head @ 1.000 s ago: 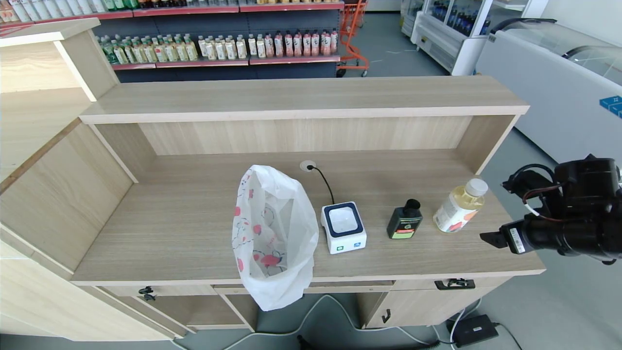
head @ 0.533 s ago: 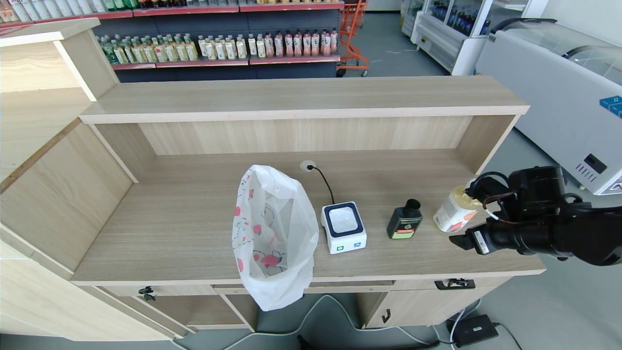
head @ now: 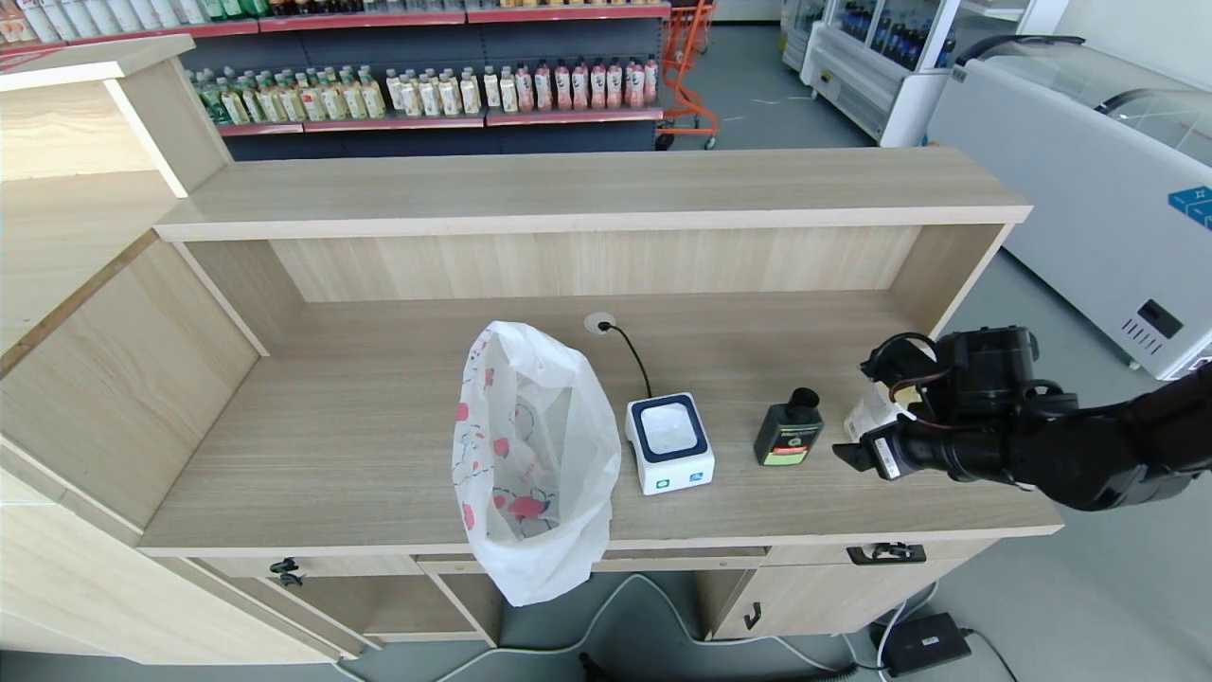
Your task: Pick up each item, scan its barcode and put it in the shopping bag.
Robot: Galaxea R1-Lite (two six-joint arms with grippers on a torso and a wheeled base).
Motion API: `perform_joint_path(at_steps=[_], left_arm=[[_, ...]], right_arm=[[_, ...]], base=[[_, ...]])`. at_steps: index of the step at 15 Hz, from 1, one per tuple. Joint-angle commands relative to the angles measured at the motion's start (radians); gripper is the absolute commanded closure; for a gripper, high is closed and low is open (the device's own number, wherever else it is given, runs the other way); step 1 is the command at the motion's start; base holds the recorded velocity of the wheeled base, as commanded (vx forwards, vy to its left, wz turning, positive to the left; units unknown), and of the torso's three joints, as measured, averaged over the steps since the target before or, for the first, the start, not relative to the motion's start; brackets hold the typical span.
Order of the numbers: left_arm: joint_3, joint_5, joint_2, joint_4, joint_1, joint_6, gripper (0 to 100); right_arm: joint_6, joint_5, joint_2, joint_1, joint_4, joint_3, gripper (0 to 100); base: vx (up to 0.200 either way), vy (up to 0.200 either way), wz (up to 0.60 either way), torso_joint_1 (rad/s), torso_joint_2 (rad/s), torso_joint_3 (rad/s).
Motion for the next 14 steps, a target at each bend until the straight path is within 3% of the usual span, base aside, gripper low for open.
perform_joint_path(at_steps=[1,14], left_arm=[[0.000,0.000,0.000,0.000,0.000,0.000,0],[0.000,0.000,0.000,0.001,0.000,0.000,0]], right_arm=[[0.001,0.000,0.062,0.019,-0.035,-0.016,0],[0.081,0.003,0.194,0.083,-0.048,-0.169,0]], base=[[0.000,0.000,0.00,0.000,0.00,0.000],[0.000,0.000,0.00,0.000,0.00,0.000]])
